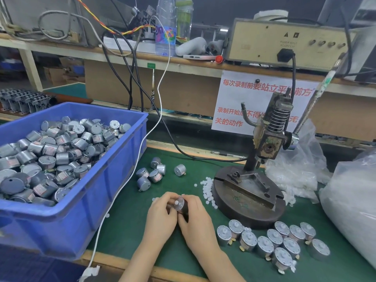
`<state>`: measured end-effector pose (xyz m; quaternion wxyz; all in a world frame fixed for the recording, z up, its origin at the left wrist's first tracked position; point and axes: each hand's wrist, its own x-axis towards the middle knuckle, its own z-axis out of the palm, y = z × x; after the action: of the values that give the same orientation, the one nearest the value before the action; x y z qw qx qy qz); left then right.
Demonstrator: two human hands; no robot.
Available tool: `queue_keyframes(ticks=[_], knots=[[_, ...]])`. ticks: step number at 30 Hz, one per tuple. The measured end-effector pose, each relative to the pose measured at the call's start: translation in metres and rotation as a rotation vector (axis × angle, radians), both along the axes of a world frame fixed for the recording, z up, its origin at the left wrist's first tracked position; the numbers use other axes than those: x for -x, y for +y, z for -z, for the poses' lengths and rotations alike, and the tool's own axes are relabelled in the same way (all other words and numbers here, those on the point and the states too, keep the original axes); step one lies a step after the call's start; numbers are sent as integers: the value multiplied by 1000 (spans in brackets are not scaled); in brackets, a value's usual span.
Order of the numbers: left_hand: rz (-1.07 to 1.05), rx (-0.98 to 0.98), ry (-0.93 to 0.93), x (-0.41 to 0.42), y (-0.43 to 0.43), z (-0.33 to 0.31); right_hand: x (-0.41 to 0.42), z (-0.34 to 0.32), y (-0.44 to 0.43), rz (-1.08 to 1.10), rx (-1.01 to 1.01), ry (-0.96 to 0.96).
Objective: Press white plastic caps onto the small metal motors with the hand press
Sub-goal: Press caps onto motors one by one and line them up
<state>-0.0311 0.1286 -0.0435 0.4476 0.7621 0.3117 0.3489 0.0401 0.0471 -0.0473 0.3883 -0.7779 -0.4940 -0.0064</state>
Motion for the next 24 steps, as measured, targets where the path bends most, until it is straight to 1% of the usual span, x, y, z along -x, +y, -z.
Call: queue_keyframes(ticks=[3,6,9,12,14,16,17,20,22,24], knots=[[-43,104,-28,-2,4,0,5,-5,-2,33,-18,-68],[-81,161,-49,-2,8,2,8,-9,-5,153,-131,-136],[-101,209,-86,0,11,1,1,-25,-16,226,-156,-70],[-108,236,-90,0,12,1,-30,-44,-32,344,-177,17],[-108,238,-88,-1,11,1,-57,-57,-43,435,-164,84],[-110,242,-88,-1,10,0,-83,-65,-53,524,-143,100],[-111,245,-88,-1,10,0,-96,-67,-58,568,-100,85],[-113,251,-85,-1,9,0,-122,-65,-67,644,126,1],[-113,245,-81,0,10,0,-132,-61,-71,664,169,-58],[-112,242,-82,0,10,2,-137,-59,-71,668,146,-91]])
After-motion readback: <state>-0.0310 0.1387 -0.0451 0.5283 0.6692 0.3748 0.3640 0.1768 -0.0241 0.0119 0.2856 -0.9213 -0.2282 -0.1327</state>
